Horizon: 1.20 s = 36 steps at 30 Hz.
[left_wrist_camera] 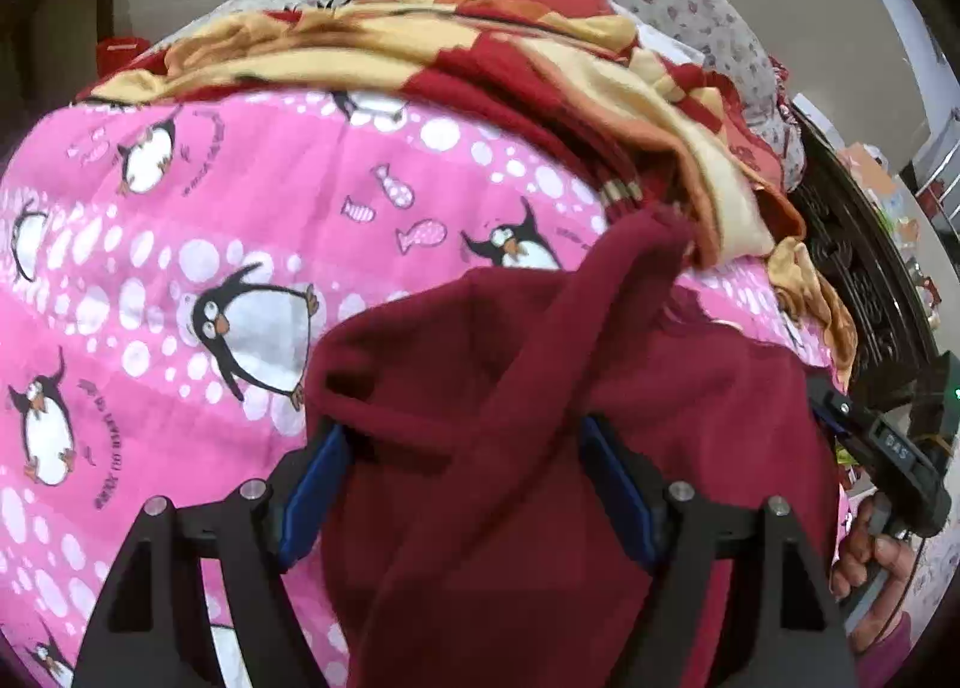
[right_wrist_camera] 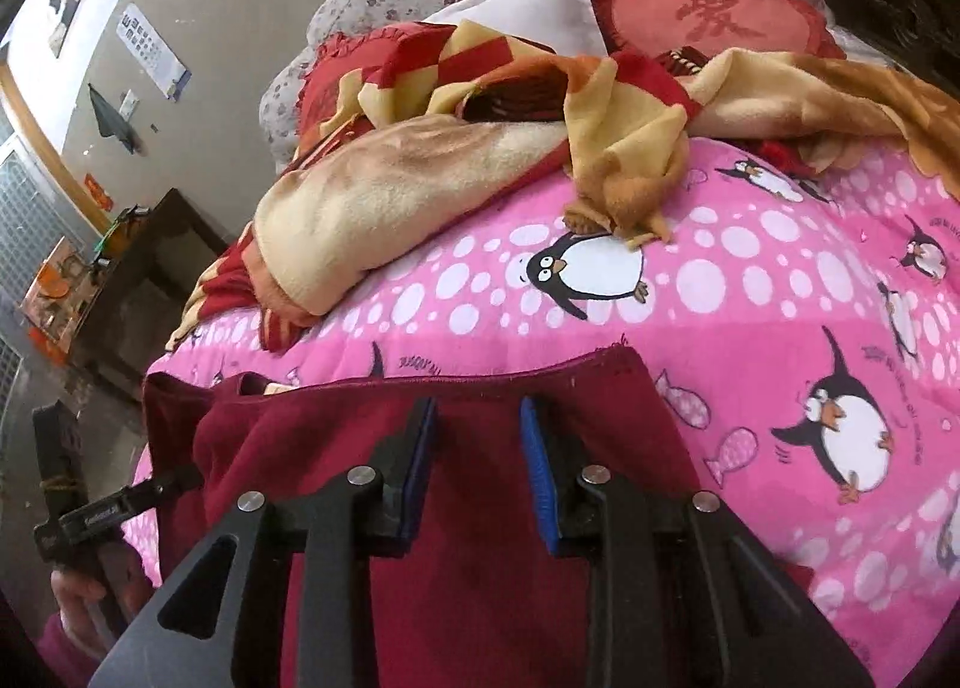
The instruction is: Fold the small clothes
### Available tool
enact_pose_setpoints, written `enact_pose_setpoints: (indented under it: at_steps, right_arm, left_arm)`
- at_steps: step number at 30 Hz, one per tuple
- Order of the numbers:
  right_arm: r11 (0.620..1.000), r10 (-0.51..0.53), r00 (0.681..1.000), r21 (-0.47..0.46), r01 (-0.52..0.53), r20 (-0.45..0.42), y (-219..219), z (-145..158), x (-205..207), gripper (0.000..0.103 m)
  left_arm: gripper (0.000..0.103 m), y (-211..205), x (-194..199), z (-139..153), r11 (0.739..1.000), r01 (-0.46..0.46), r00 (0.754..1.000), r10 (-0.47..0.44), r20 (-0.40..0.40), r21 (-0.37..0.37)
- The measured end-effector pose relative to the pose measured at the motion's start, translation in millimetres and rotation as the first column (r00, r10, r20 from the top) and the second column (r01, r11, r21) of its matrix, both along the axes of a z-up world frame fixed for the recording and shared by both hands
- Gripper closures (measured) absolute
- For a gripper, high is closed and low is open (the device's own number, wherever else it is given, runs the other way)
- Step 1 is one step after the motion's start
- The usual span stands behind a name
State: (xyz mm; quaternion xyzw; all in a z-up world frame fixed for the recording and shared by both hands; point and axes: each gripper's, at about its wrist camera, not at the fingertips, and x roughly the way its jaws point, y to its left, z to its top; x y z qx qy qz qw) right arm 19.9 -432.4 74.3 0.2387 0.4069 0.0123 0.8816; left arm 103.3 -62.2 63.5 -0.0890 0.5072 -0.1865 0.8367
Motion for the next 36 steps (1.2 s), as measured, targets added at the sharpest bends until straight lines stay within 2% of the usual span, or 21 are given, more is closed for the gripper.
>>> enact_pose_setpoints:
  at_steps: [4,6,9,12,15,17,23,25,28,30,36]
  right_arm:
    - [0.999,0.034,0.999,-0.027,-0.033,0.030,7,27,-37,0.072]
    - [0.994,0.058,0.998,-0.091,-0.054,0.036,15,34,-55,0.072]
    - [0.984,0.077,0.997,-0.162,-0.075,0.006,24,27,-71,0.072]
    - [0.977,0.037,0.997,-0.208,-0.050,-0.066,23,5,-71,0.072]
    - [0.976,0.024,0.998,-0.213,-0.037,-0.063,21,3,-69,0.072]
    - [0.976,0.027,0.997,-0.215,-0.041,-0.065,22,11,-69,0.072]
    - [0.987,0.037,0.999,-0.156,-0.038,-0.013,24,25,-75,0.072]
    - [0.985,0.042,0.999,-0.167,-0.044,-0.014,27,25,-75,0.072]
    - [0.971,0.004,0.996,-0.237,-0.026,-0.093,28,8,-67,0.072]
    - [0.967,0.001,0.996,-0.253,-0.022,-0.084,27,4,-66,0.072]
    - [0.986,-0.027,0.998,-0.165,0.016,-0.065,17,19,-77,0.072]
  left_arm:
    - [0.022,4,-6,18,1.000,-0.007,0.998,0.009,0.066,-0.018]
    - [0.022,2,-4,25,1.000,-0.014,0.995,0.014,0.101,-0.007]
    - [0.022,-1,6,27,0.999,-0.043,0.994,0.041,0.102,0.012]
    - [0.023,-4,22,22,0.994,-0.099,0.991,0.093,0.099,0.051]
    - [0.024,-3,35,13,0.987,-0.128,0.990,0.121,0.071,0.100]
    - [0.024,-1,39,9,0.988,-0.125,0.991,0.120,0.061,0.093]
    - [0.024,-5,34,10,0.986,-0.105,0.991,0.093,0.096,0.128]
    - [0.024,-5,36,8,0.986,-0.105,0.992,0.095,0.088,0.126]
    - [0.023,-6,39,5,0.986,-0.105,0.991,0.092,0.095,0.132]
    - [0.022,-7,38,3,0.984,-0.107,0.990,0.092,0.108,0.139]
    - [0.022,-4,36,6,0.986,-0.117,0.990,0.106,0.095,0.122]
